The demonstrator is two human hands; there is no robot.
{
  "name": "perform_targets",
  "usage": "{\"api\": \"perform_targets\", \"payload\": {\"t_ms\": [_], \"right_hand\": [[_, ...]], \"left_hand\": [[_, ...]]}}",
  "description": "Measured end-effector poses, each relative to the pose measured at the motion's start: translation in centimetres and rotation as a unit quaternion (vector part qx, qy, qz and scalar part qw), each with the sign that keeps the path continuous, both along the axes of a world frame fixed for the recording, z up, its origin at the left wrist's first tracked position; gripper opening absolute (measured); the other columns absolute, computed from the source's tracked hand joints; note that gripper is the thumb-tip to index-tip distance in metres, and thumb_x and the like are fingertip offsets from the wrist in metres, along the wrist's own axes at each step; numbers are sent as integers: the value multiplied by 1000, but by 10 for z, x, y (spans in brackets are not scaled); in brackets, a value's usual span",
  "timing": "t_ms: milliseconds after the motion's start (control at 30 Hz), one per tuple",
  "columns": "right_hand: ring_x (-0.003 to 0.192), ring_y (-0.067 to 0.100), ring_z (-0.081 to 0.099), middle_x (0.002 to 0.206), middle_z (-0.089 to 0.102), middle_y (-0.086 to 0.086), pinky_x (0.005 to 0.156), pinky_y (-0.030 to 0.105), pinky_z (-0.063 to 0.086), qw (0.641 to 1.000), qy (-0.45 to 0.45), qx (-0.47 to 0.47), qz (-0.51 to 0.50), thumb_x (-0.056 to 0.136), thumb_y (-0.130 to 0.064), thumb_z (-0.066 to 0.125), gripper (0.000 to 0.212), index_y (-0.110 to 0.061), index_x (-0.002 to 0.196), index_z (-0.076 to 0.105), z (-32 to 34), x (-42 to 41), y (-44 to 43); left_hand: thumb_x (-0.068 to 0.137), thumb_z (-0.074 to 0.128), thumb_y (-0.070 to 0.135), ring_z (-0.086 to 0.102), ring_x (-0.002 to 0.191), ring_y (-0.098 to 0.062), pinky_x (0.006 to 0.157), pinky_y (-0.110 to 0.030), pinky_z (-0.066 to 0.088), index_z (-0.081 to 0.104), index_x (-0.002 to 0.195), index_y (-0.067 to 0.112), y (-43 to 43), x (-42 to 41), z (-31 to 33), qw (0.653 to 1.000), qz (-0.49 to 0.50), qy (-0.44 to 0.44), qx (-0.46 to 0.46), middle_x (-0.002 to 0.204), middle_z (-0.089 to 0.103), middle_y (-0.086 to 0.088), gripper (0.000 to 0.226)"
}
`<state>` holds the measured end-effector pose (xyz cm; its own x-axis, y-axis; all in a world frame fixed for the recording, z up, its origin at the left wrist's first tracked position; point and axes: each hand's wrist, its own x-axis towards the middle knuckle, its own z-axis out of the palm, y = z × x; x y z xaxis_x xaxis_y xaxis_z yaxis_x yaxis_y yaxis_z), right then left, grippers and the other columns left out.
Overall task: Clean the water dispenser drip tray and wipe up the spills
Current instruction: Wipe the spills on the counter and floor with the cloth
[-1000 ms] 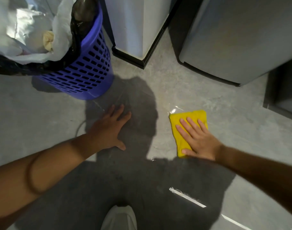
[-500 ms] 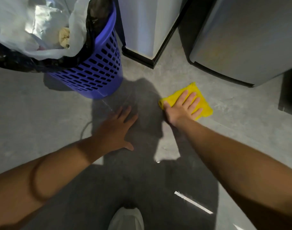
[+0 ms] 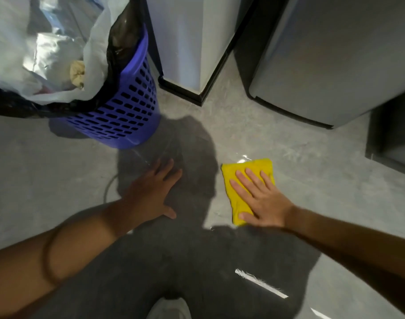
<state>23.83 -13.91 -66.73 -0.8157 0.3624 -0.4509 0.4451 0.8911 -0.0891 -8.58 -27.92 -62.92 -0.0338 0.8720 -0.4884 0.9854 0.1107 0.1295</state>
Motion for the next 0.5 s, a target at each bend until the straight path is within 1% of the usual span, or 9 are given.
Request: {"api": "perform_targets", "payload": {"t_ms": [33, 67, 133, 167, 200, 267, 300, 400, 500], "right_hand": [[152, 46, 26, 167, 27, 17, 119, 66, 27, 999, 8, -6, -33, 91, -69, 40, 88, -16, 160, 31, -1, 19, -27], [150, 46, 31, 165, 31, 15, 118, 65, 29, 997, 10, -10, -71, 88, -68, 45, 88, -17, 159, 35, -1, 34, -50], [151, 43, 31, 165, 32, 14, 118, 61, 24, 991, -8, -19, -135, 85, -71, 46, 91, -18, 158, 38, -1, 46, -69], [152, 41, 25, 167, 29, 14, 119, 61, 21, 987, -7, -24, -161, 84, -75, 42, 94, -18, 159, 34, -1, 42, -65], [155, 37, 16, 169, 20, 12, 121, 61, 17, 980, 2, -25, -199, 83, -78, 35, 98, -21, 162, 23, -2, 33, -53], [157, 29, -10, 171, -11, 2, 125, 58, 1, 959, 4, -31, -281, 83, -84, 20, 101, -28, 161, -8, -3, 4, -12], [157, 27, -17, 170, -19, 0, 125, 55, -6, 949, 7, -26, -315, 85, -84, 19, 99, -31, 160, -15, -7, -14, 14], [158, 27, -19, 172, -21, 1, 126, 55, -9, 928, 20, -18, -372, 93, -78, 30, 94, -31, 163, -12, -12, -79, 94], [157, 29, -21, 171, -23, 2, 124, 57, -11, 935, 7, -13, -355, 94, -77, 27, 93, -28, 163, -13, -13, -127, 128]], "left_hand": [[52, 83, 75, 11, 157, -40, 121, -51, 30, 19, 163, 30, 1, 0, 0, 1000, 2, -1, -1, 174, 7, -6, 136], [51, 83, 76, 11, 157, -41, 120, -51, 31, 18, 162, 31, 1, 0, -1, 1000, 2, 0, -5, 174, 6, -5, 137], [50, 83, 76, 12, 157, -42, 120, -52, 33, 17, 162, 31, 2, 0, -1, 1000, 5, -2, -10, 174, 6, -5, 138], [49, 84, 76, 12, 156, -42, 119, -52, 34, 18, 162, 31, 2, 0, -1, 1000, 10, -3, -6, 174, 7, -5, 138], [49, 84, 75, 13, 156, -42, 118, -52, 35, 19, 162, 31, 2, 0, -1, 1000, 10, -2, -2, 174, 8, -5, 138], [50, 82, 77, 14, 157, -41, 120, -51, 32, 19, 162, 30, 2, 0, -1, 1000, -2, 3, 3, 174, 8, -6, 138], [50, 82, 78, 14, 157, -41, 121, -50, 30, 18, 162, 30, 1, -1, -1, 1000, -6, 5, 7, 174, 8, -7, 138], [50, 82, 77, 16, 156, -42, 123, -49, 26, 22, 162, 27, 1, -1, -2, 1000, -18, 5, 19, 173, 12, -10, 137], [51, 83, 75, 17, 156, -42, 123, -48, 26, 24, 162, 27, 1, -3, 1, 999, -14, 0, 30, 173, 15, -10, 135]]}}
